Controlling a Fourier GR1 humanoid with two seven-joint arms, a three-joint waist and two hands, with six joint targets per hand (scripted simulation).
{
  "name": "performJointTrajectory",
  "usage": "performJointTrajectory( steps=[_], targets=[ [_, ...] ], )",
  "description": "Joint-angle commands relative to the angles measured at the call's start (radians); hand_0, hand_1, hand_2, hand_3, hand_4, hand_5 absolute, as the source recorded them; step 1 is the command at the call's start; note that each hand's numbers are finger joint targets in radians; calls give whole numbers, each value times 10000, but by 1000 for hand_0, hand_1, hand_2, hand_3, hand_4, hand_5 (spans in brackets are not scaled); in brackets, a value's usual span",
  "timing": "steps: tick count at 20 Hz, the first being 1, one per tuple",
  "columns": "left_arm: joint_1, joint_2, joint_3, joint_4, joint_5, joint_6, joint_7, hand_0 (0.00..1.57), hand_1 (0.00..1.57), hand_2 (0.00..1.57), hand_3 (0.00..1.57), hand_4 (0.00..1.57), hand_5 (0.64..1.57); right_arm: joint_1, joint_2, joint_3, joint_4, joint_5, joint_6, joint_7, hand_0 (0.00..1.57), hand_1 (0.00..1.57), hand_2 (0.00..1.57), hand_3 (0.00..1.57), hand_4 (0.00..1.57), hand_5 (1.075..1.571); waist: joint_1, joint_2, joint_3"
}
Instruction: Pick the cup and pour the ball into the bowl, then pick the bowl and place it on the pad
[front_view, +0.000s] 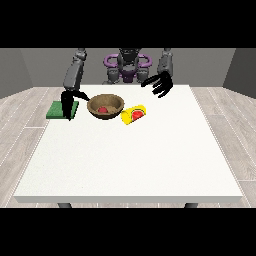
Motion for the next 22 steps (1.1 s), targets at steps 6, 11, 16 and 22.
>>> performJointTrajectory(
  steps=[6, 11, 16, 22],
  targets=[
    [240, 395, 1062, 1066, 1811, -1021, -1111, 0, 0, 0, 0, 0, 1527, -226, 947, 838, -187, 487, -847, 502, 0, 0, 0, 0, 0, 1545, -643, -596, 33],
    [1070, 69, 580, 685, 1823, -1087, -442, 0, 0, 0, 0, 0, 1537, 728, 1317, 936, 494, 419, -414, 129, 0, 0, 0, 0, 93, 1540, -549, -1486, 38],
    [975, -48, -64, -286, 1709, -1002, -733, 0, 0, 0, 0, 0, 1554, 225, 927, 400, 1500, 222, -308, -1034, 0, 0, 0, 0, 258, 1549, 62, -295, 43],
    [318, 500, 78, -1069, 1862, -1836, 42, 0, 0, 0, 0, 0, 1558, 108, 1055, 185, 1802, 39, -340, -1533, 0, 0, 0, 0, 151, 1525, 725, 275, 47]
  ],
)
